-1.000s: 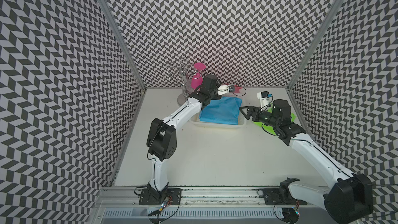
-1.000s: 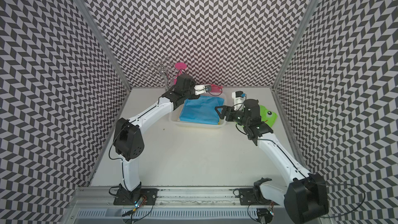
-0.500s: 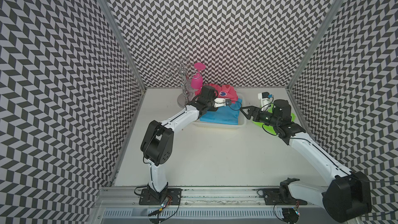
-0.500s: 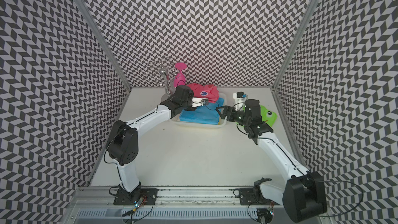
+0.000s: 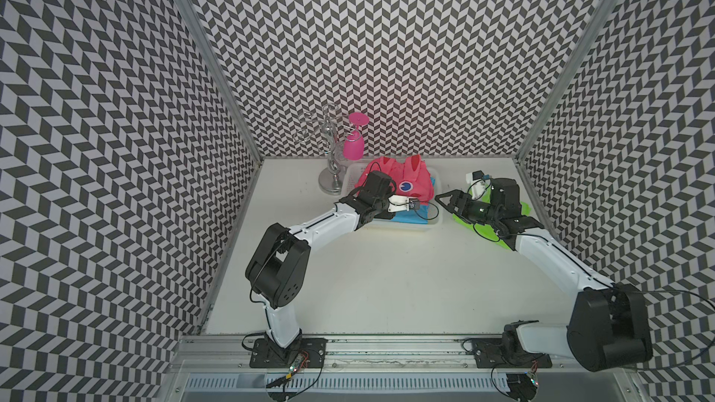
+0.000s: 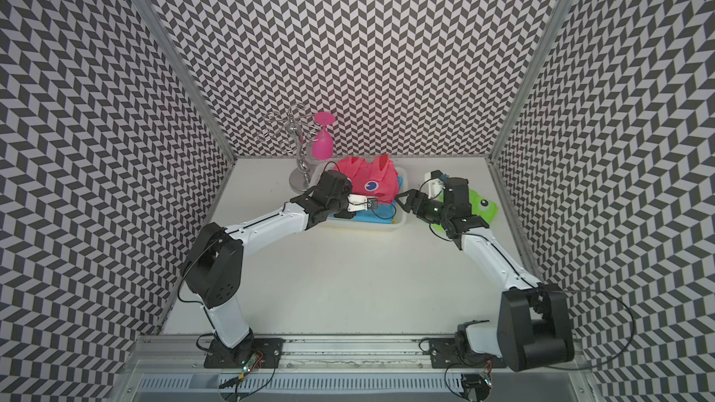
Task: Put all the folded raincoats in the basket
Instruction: Place the raincoat in the basket.
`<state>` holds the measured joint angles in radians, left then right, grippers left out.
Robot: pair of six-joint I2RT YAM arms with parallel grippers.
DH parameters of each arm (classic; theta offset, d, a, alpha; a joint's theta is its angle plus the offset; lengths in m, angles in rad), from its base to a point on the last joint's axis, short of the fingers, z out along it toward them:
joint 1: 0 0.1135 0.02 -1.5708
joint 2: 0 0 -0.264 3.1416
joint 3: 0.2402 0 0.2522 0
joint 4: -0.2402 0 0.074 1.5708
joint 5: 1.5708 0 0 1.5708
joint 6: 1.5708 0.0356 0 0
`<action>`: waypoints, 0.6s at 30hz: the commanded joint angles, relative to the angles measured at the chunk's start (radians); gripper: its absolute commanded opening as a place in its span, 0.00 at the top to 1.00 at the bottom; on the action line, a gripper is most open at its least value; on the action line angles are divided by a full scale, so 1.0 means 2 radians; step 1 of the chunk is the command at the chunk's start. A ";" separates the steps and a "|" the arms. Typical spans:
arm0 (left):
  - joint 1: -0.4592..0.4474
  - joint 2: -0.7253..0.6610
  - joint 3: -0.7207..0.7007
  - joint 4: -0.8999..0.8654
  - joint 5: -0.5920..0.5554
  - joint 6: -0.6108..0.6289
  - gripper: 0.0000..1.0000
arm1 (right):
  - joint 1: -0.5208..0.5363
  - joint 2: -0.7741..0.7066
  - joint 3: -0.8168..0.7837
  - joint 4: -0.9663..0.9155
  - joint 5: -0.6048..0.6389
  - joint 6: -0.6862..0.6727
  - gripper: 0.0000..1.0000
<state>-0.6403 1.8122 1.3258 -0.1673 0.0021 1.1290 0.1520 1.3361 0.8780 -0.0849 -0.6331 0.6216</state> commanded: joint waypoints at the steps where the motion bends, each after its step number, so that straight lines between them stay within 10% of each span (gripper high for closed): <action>1: -0.002 -0.014 -0.009 -0.006 0.004 -0.019 0.96 | -0.001 0.007 0.003 0.015 -0.010 -0.001 0.18; 5: -0.006 -0.028 -0.014 -0.021 0.017 -0.041 0.90 | 0.000 0.022 0.007 0.020 -0.016 -0.002 0.18; 8: -0.006 -0.029 -0.018 -0.026 0.018 -0.048 0.57 | 0.000 0.041 0.013 0.028 -0.032 0.001 0.19; 18: 0.002 -0.052 0.056 -0.171 0.119 -0.090 0.36 | 0.015 0.085 0.062 -0.010 -0.030 -0.026 0.30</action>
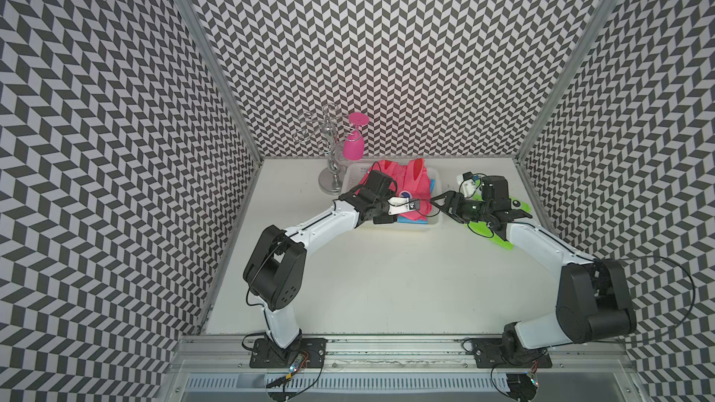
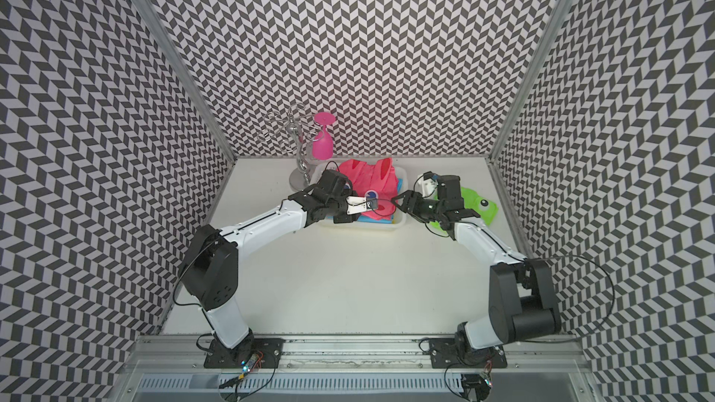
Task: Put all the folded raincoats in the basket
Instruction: Place the raincoat in the basket.
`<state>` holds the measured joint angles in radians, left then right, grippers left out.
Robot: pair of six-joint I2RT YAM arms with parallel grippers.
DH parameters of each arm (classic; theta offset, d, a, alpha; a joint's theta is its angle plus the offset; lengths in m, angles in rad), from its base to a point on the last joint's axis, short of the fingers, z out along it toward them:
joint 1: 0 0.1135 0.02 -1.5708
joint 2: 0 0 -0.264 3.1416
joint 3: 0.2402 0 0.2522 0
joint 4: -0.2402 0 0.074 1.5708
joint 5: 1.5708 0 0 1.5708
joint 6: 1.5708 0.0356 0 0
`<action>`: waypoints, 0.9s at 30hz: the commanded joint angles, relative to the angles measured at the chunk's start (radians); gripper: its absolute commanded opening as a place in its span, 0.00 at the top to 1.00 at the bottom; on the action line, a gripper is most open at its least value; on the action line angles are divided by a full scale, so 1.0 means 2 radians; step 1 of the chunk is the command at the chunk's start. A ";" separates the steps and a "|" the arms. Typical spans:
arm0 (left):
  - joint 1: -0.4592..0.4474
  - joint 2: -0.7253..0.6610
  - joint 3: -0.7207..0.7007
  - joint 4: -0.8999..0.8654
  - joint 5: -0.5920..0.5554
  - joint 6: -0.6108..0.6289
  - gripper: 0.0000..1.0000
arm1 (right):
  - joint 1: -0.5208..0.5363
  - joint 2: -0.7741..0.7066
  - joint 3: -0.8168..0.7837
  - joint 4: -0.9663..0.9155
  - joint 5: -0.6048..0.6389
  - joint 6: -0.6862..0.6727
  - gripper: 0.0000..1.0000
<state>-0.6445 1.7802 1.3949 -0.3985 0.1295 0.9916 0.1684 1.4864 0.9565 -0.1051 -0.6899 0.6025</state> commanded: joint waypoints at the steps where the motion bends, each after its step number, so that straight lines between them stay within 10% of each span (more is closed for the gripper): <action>1: 0.007 -0.041 0.022 -0.059 0.063 -0.028 0.33 | 0.011 0.013 0.031 -0.007 0.005 -0.022 0.30; 9: 0.080 -0.039 0.063 -0.101 0.166 -0.092 0.29 | 0.065 0.058 0.104 -0.041 0.009 -0.061 0.41; 15: 0.115 -0.012 0.026 -0.038 0.144 -0.161 0.47 | 0.098 0.113 0.142 -0.040 -0.039 -0.082 0.62; 27: 0.124 0.009 -0.070 0.053 0.127 -0.171 0.65 | 0.107 0.256 0.191 -0.086 -0.064 -0.163 0.71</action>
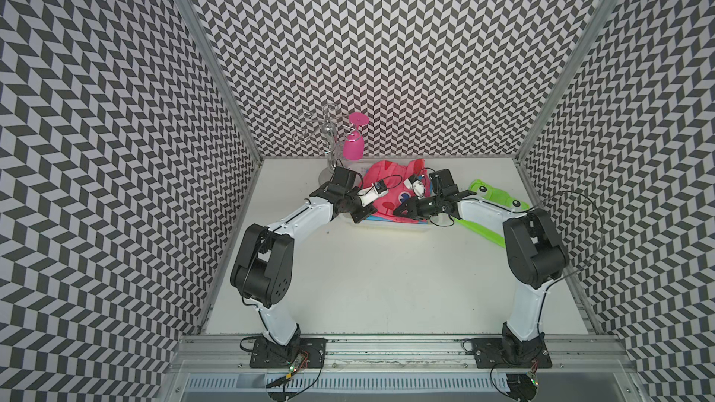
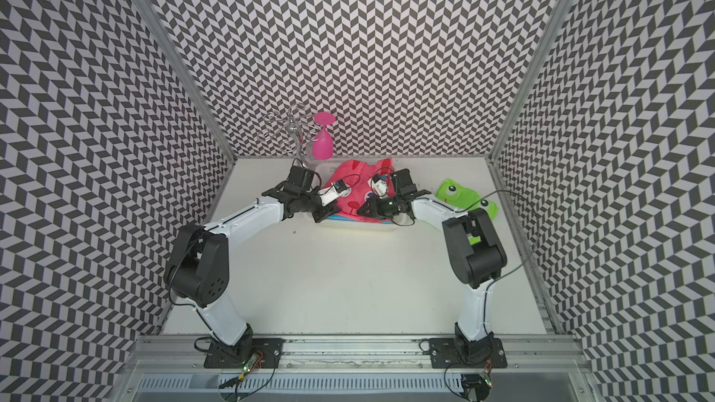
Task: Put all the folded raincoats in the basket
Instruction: Place the raincoat in the basket.
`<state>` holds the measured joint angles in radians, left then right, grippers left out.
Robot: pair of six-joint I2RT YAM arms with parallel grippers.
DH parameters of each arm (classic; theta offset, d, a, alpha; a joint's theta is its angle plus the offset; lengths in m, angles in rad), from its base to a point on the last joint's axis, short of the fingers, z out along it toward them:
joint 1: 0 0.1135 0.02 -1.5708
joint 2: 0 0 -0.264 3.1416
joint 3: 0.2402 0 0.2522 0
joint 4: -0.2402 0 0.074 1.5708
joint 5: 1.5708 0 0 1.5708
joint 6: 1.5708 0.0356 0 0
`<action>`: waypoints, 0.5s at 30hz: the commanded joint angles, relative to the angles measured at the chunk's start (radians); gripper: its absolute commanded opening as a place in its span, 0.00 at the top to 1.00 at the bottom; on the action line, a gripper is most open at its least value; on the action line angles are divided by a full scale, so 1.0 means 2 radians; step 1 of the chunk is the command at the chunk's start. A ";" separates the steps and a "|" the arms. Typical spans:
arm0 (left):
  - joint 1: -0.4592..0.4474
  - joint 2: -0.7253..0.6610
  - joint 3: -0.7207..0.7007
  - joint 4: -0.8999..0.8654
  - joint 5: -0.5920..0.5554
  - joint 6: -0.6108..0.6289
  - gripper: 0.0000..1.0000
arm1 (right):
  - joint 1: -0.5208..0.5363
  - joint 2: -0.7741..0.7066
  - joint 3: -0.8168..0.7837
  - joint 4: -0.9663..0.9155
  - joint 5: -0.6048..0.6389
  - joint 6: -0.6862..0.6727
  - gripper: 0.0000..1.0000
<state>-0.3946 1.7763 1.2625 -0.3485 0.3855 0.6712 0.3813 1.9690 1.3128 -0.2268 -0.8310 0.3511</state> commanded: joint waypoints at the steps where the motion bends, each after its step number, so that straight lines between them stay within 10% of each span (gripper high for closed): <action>1: 0.000 0.016 -0.005 0.026 -0.005 -0.015 0.66 | 0.001 0.023 0.018 -0.042 0.023 -0.048 0.71; 15: 0.017 0.037 -0.021 -0.052 0.035 -0.037 0.65 | 0.001 0.001 0.035 -0.065 0.046 -0.081 0.68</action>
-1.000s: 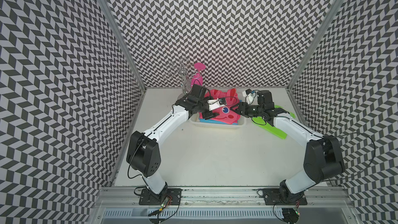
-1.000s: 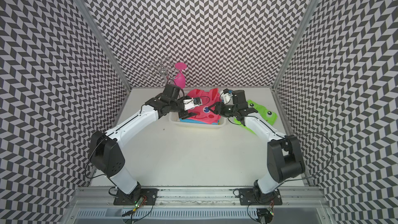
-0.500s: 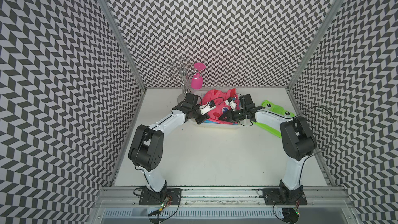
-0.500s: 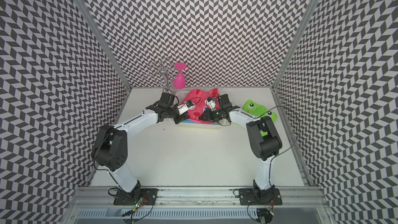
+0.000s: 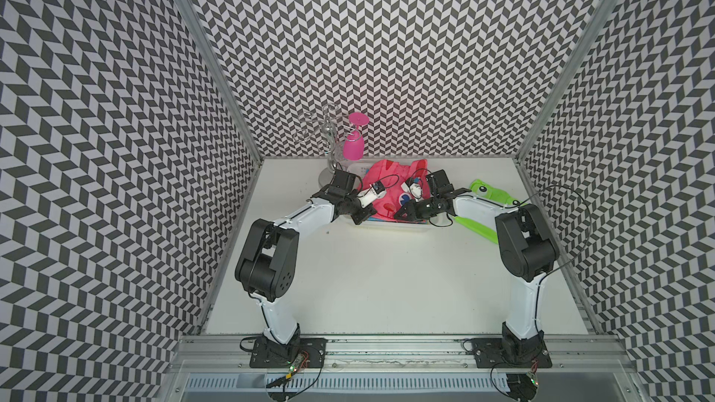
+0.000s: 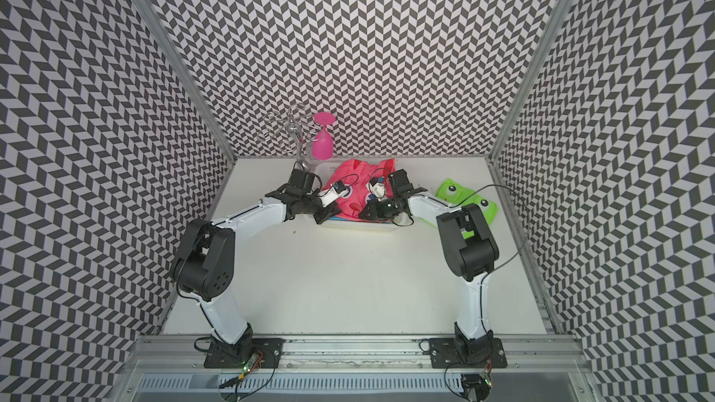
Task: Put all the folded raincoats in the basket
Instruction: Place the raincoat in the basket, then move the raincoat to the center of the board.
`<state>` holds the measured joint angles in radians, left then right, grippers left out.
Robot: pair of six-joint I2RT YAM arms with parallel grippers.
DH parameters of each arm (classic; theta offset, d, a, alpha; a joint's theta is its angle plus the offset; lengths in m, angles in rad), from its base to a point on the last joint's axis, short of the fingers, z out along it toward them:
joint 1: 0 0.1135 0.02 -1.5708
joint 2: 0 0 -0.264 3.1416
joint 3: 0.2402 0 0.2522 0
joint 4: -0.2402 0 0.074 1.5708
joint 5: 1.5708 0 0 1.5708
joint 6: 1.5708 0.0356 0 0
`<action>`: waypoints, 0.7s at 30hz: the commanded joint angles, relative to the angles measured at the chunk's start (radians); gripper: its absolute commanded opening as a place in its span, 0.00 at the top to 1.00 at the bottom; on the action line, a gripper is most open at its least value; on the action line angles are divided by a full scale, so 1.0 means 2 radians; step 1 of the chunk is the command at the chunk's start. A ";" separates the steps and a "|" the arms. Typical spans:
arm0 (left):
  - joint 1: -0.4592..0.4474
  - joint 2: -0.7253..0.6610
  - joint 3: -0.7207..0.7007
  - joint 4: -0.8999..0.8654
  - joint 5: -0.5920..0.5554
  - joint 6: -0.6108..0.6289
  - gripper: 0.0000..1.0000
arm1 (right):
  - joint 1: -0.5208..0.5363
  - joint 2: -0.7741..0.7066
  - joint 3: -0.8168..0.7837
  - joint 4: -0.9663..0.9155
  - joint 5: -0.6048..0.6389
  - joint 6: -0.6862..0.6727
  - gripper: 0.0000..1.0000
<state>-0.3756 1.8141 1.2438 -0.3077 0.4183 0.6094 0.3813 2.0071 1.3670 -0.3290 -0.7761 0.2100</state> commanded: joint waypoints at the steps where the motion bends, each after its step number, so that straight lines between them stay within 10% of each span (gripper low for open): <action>1: 0.009 0.013 -0.012 -0.078 0.026 -0.007 0.64 | 0.000 -0.033 0.008 -0.011 0.030 -0.006 0.66; 11: 0.026 -0.059 0.023 -0.132 0.086 0.003 0.54 | -0.059 -0.226 -0.089 0.044 0.191 0.068 0.44; 21: 0.047 -0.173 -0.015 -0.109 0.129 -0.006 0.33 | -0.293 -0.327 -0.258 0.094 0.312 0.145 0.37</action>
<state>-0.3046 1.5269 1.2457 -0.5510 0.6277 0.6102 -0.1139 1.3727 0.9188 -0.2058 -0.2222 0.4473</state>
